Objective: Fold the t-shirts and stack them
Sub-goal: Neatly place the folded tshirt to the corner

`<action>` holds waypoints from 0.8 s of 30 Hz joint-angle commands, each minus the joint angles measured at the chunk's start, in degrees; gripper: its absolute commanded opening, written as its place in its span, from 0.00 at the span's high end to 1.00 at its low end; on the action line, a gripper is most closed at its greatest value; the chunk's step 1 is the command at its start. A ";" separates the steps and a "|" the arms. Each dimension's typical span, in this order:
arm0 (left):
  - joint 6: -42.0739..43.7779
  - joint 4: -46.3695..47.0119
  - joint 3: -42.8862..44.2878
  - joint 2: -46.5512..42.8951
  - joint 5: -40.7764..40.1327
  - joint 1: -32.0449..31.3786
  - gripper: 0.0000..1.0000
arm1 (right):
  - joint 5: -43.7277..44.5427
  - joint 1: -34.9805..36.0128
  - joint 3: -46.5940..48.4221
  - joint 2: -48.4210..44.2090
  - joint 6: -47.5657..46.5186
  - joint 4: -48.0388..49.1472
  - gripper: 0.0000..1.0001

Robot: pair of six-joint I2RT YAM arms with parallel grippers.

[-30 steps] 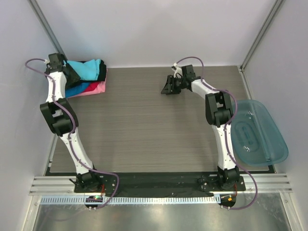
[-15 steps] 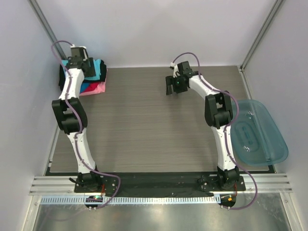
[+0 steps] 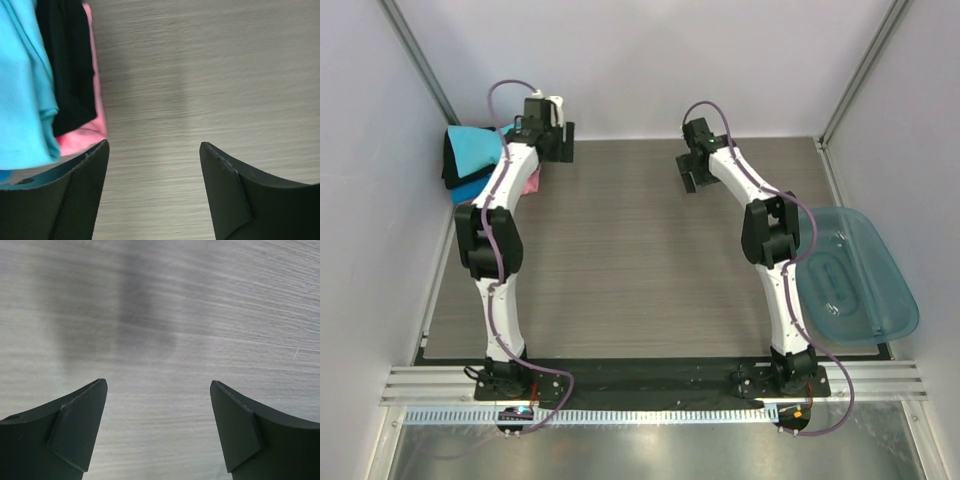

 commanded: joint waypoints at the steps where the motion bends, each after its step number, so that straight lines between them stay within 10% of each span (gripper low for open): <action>1: -18.64 1.30 -3.04 -5.19 15.06 8.01 0.27 | 4.15 3.45 0.10 -0.83 -5.66 -3.10 0.10; 9: -54.57 11.25 -21.51 -10.30 16.73 15.94 0.31 | -2.43 3.63 -5.18 -4.00 -13.92 -2.84 0.03; 24: -19.54 5.81 -10.55 -11.80 7.84 27.97 0.39 | -9.46 3.63 -2.46 -0.41 -12.17 -2.40 0.03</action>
